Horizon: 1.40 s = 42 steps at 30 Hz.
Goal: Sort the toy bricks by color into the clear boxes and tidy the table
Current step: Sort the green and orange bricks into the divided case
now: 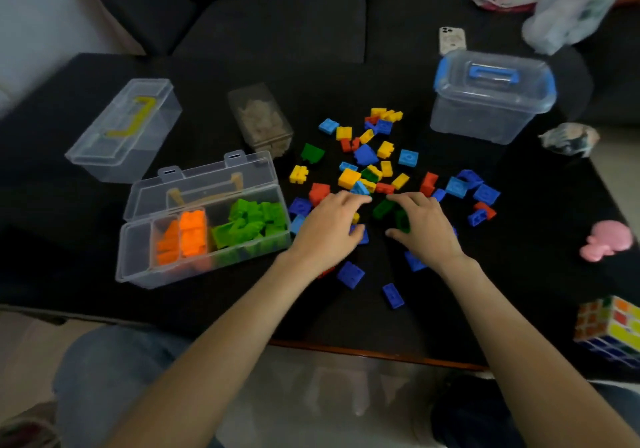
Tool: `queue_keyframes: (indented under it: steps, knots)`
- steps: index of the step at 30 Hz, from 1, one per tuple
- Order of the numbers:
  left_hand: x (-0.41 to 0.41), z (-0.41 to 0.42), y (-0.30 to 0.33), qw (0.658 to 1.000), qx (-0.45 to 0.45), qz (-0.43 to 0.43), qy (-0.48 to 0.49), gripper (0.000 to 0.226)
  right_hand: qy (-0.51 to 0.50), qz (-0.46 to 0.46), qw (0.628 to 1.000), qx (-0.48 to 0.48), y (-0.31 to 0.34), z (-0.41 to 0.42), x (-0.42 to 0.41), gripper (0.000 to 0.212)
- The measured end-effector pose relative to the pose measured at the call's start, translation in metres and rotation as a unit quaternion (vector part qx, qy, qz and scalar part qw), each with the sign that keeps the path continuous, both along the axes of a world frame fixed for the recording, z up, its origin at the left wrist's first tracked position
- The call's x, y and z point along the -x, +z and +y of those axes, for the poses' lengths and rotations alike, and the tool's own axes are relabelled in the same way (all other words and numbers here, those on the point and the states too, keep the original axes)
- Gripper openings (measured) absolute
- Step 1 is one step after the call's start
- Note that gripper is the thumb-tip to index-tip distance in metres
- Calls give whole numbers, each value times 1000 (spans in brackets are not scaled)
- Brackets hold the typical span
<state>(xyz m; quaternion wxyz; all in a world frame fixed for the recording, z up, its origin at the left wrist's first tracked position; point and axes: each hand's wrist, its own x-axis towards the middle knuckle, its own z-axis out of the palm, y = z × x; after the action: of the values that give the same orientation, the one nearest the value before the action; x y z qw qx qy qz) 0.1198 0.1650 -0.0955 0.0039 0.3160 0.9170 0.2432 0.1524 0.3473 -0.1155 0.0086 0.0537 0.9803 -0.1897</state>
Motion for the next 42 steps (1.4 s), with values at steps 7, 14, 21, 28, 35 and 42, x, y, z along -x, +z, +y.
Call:
queue_keyframes:
  steps: [7,14,21,28,35,42]
  knots:
    - [28,29,-34,994,105,3,38,51,-17,-48,999,18,3,25,-4,86]
    - [31,52,-34,996,81,18,-16,43,37,-50,998,-28,6,22,11,52]
    - [59,19,2,997,-48,3,61,29,-4,2,982,191,26,26,44,37]
    - [149,-13,17,992,72,32,94,31,113,-10,993,8,26,6,118,44]
    - [169,-4,-4,975,211,-15,67,36,164,-69,981,-72,17,12,120,37]
    - [156,9,-9,974,217,-45,40,43,127,-64,988,-59,13,18,102,37]
